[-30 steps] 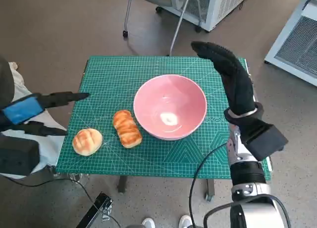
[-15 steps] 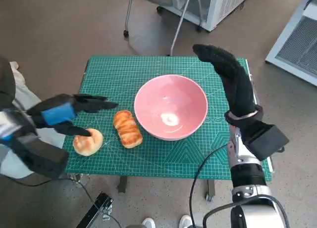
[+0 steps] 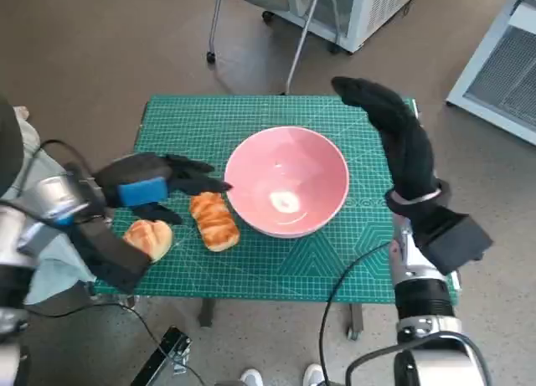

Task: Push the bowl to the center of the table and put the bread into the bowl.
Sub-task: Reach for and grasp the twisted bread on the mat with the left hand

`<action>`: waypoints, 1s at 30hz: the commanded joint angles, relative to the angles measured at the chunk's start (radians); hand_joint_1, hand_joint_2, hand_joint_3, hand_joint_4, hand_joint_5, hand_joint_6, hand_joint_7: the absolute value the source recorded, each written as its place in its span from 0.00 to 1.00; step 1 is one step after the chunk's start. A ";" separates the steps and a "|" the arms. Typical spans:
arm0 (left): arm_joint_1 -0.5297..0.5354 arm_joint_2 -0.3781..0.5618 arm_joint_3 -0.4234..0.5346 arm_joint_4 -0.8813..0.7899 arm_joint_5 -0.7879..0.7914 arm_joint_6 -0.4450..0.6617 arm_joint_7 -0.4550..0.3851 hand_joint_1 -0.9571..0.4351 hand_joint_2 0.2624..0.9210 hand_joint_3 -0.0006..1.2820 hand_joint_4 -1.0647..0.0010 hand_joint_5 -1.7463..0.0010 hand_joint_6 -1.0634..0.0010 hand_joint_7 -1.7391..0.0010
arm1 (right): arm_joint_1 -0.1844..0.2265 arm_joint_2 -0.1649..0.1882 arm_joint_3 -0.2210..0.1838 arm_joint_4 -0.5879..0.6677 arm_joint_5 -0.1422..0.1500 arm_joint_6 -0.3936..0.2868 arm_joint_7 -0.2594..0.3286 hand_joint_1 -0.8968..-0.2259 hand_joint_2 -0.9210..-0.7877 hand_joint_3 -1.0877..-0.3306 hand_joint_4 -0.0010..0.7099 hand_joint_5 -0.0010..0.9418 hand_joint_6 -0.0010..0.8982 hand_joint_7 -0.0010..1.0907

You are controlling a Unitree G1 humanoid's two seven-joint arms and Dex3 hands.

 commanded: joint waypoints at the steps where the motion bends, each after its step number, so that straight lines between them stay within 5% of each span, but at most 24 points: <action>1: -0.036 -0.009 -0.045 0.037 0.044 -0.003 0.027 0.60 0.94 0.01 0.54 0.99 0.46 0.97 | 0.038 -0.007 -0.003 -0.010 -0.008 0.004 -0.014 0.72 0.00 0.67 0.64 0.01 0.16 0.80; 7: -0.051 -0.015 -0.084 0.064 0.073 -0.001 0.044 0.60 0.94 0.01 0.53 0.99 0.45 0.97 | 0.059 -0.007 -0.003 -0.040 0.012 0.023 -0.010 0.71 0.00 0.66 0.64 0.01 0.15 0.81; 30: -0.081 0.019 -0.117 0.123 0.053 -0.029 0.046 0.62 0.96 0.00 0.45 0.98 0.41 0.97 | 0.092 -0.016 0.000 -0.095 -0.010 0.077 -0.053 0.71 0.00 0.66 0.65 0.01 0.14 0.83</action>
